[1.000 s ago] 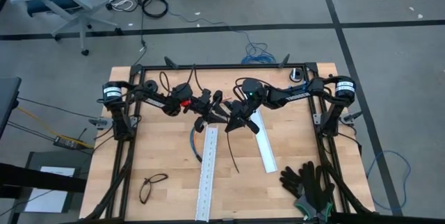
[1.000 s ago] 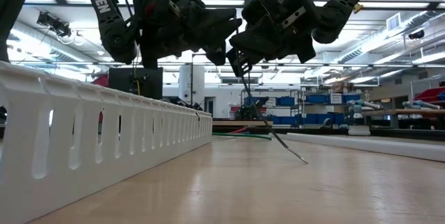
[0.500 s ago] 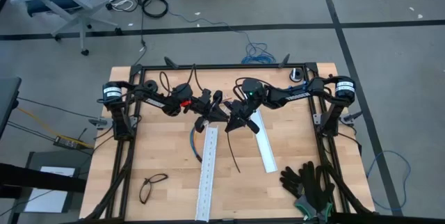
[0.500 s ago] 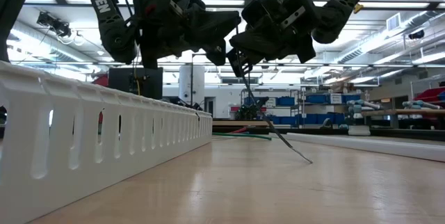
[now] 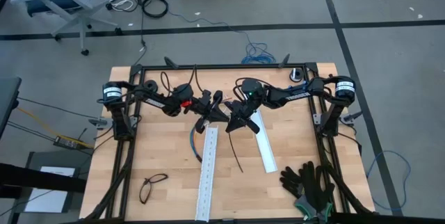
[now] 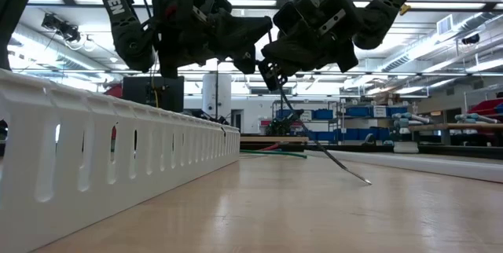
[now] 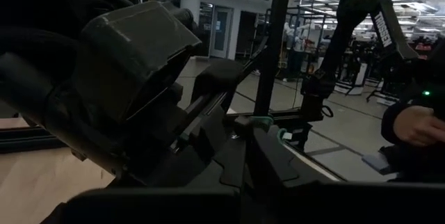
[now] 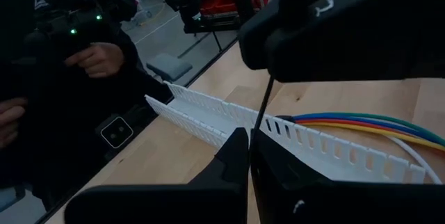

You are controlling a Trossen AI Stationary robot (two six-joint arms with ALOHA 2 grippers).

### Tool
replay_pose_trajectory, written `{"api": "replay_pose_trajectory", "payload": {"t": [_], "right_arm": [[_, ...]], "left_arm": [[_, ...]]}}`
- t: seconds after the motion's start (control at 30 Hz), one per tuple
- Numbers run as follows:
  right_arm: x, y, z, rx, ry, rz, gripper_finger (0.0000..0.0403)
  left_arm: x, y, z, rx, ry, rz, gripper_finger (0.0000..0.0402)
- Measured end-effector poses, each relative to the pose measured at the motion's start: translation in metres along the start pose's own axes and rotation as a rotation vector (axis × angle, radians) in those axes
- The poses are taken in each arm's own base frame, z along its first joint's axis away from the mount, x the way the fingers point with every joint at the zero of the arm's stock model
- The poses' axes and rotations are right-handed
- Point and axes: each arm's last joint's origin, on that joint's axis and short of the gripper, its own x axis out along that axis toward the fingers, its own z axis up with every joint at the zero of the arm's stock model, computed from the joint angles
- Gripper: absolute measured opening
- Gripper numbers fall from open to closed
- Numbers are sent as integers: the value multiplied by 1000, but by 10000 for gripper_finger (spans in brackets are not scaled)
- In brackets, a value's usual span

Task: Ziptie cables
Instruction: Wrap the black zip tie around the object

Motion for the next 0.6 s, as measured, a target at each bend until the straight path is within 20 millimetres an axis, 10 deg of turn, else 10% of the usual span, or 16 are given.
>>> {"api": "replay_pose_trajectory", "payload": {"t": [0.6], "right_arm": [[-8,-9,-5,168,21,-116,71]], "left_arm": [[-2,4,-7,-54,60,36,0]]}}
